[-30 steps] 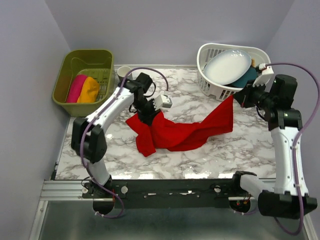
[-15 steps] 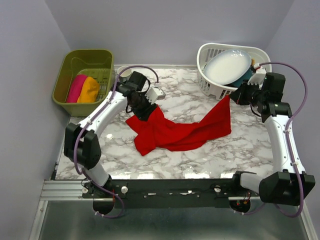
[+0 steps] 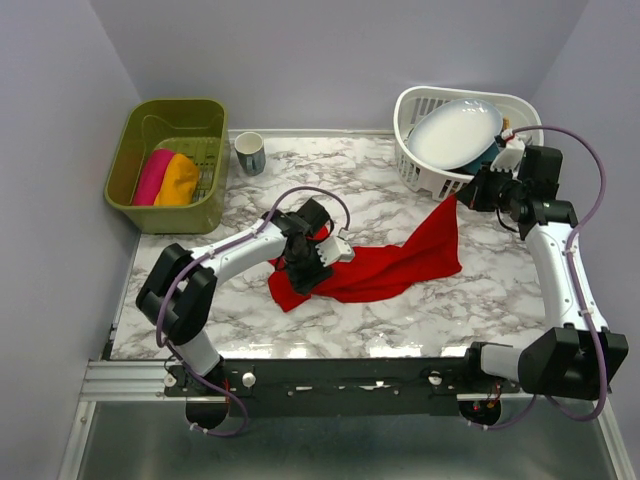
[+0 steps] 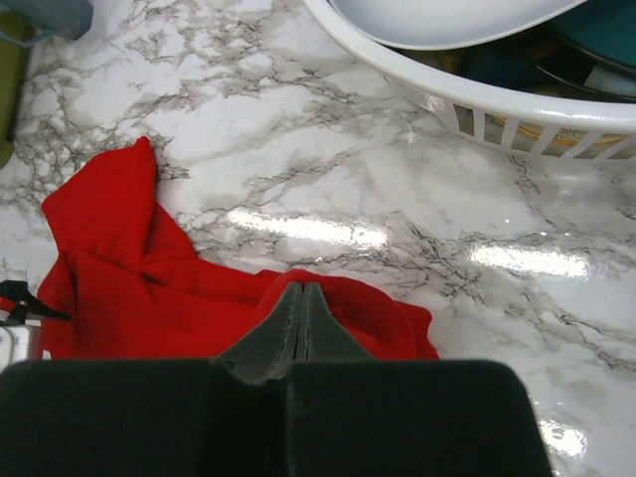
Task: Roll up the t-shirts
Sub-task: Flatten out the T-shirt at the center of the board.
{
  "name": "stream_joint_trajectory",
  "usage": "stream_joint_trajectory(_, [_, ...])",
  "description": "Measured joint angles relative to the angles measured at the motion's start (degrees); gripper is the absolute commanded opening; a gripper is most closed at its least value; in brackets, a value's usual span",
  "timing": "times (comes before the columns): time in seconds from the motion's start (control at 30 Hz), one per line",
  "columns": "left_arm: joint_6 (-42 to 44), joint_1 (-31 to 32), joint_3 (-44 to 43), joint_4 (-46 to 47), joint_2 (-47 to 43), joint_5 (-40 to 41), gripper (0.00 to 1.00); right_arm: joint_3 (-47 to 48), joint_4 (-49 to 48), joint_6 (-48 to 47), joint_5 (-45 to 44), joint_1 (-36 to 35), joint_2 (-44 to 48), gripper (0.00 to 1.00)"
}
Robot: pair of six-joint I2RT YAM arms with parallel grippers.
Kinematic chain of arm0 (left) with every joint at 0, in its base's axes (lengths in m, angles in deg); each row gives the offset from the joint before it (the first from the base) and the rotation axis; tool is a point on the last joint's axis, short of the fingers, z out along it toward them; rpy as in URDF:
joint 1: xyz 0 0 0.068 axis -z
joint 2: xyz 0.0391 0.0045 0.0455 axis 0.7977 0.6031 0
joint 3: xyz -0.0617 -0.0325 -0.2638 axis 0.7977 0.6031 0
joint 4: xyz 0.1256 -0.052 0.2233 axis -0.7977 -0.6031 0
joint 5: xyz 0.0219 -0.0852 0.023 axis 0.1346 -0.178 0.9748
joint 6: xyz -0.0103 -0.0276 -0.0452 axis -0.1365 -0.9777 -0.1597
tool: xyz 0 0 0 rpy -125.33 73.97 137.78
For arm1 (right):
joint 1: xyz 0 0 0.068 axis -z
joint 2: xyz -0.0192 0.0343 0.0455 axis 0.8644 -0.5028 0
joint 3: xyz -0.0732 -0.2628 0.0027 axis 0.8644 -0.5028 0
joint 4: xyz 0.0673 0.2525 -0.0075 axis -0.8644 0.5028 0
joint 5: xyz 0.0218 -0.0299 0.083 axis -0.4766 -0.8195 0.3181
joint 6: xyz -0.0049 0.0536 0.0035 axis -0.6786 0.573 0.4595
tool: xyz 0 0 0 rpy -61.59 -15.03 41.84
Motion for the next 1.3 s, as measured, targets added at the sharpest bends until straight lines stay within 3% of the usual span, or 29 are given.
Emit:
stream_joint_trajectory(0.23, [-1.7,1.7,1.2,2.9,3.3,2.2,0.57,2.2,0.0,0.0,0.0,0.0,-2.0,0.01])
stream_joint_trajectory(0.27, [-2.0,1.9,1.2,3.1,3.4,2.3,0.46,2.2,0.0,0.0,0.0,0.0,-2.3,0.00])
stream_joint_trajectory(0.5, [-3.7,2.3,1.8,4.3,3.5,3.1,0.01,2.4,-0.1,0.0,0.0,0.0,-3.8,0.00])
stream_joint_trajectory(0.77, [-0.8,0.3,1.7,0.9,0.7,3.4,0.00,2.4,-0.1,0.0,0.0,0.0,-3.8,0.00])
stream_joint_trajectory(1.0, [13.4,-13.5,-2.8,-7.1,-7.4,5.6,0.00,2.3,-0.1,0.0,0.0,0.0,-3.7,0.00])
stream_joint_trajectory(1.1, [19.8,-20.0,-4.8,-7.5,-5.2,9.6,0.11,2.3,-0.1,0.0,0.0,0.0,-3.6,0.00])
stream_joint_trajectory(1.13, [21.2,-21.3,-5.9,-7.3,-3.4,11.5,0.19,2.2,-0.1,0.0,0.0,0.0,-3.6,0.00])
stream_joint_trajectory(1.17, [21.8,-21.9,-6.4,-6.8,-2.1,12.5,0.35,2.2,-0.1,0.0,0.0,0.0,-3.6,0.00])
stream_joint_trajectory(1.23, [22.9,-23.0,-8.7,-5.6,2.1,16.0,0.47,2.2,-0.1,-0.1,0.0,0.0,-3.6,0.00])
stream_joint_trajectory(1.27, [23.0,-23.5,-9.4,-4.9,3.1,17.0,0.60,2.3,-0.1,-0.2,0.0,0.0,-3.6,0.01])
stream_joint_trajectory(1.3, [23.2,-23.9,-10.4,-4.6,4.2,18.0,0.64,2.3,-0.1,-0.2,0.0,0.0,-3.6,0.01])
